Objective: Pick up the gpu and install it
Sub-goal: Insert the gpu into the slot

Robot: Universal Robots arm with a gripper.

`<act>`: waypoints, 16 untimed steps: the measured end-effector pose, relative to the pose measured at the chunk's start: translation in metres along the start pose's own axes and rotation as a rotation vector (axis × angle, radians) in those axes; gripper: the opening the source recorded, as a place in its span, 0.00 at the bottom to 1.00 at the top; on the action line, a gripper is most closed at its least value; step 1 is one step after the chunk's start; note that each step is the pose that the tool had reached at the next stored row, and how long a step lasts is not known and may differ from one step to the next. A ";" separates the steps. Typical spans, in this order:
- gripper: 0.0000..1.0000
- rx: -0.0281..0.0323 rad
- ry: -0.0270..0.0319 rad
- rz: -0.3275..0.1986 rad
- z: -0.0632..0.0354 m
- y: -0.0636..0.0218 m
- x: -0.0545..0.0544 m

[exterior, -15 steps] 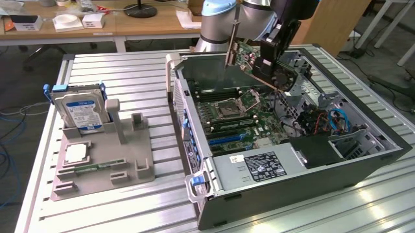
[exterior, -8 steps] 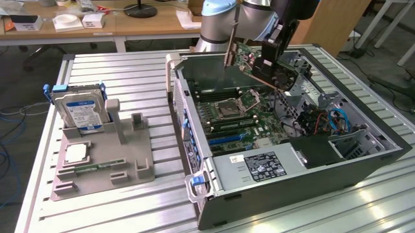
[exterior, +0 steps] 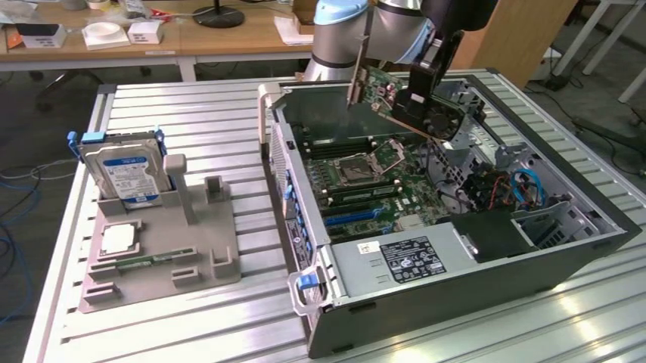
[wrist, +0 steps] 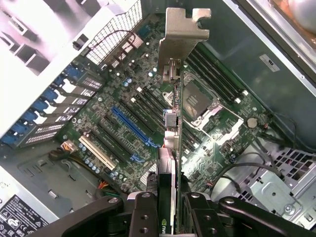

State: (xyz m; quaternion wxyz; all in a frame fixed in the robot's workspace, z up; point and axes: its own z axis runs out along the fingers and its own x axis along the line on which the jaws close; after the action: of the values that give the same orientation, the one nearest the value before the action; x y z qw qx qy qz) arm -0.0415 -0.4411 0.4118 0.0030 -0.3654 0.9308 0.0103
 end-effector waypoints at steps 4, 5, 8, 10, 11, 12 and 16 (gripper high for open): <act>0.27 -0.0012 -0.0004 -0.028 0.0000 -0.0001 0.000; 0.27 -0.0015 -0.0004 -0.035 0.0000 -0.0001 0.000; 0.27 -0.0023 -0.0005 -0.058 0.0000 -0.0002 0.000; 0.27 -0.0028 -0.0005 -0.072 0.0000 -0.0002 0.000; 0.27 -0.0030 -0.0005 -0.079 0.0000 -0.0002 0.000; 0.27 -0.0033 -0.0005 -0.086 0.0000 -0.0002 0.000; 0.27 -0.0057 -0.0001 -0.171 0.0000 -0.0004 0.001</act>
State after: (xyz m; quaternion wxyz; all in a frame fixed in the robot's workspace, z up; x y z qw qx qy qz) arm -0.0418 -0.4418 0.4118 0.0029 -0.4436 0.8961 0.0127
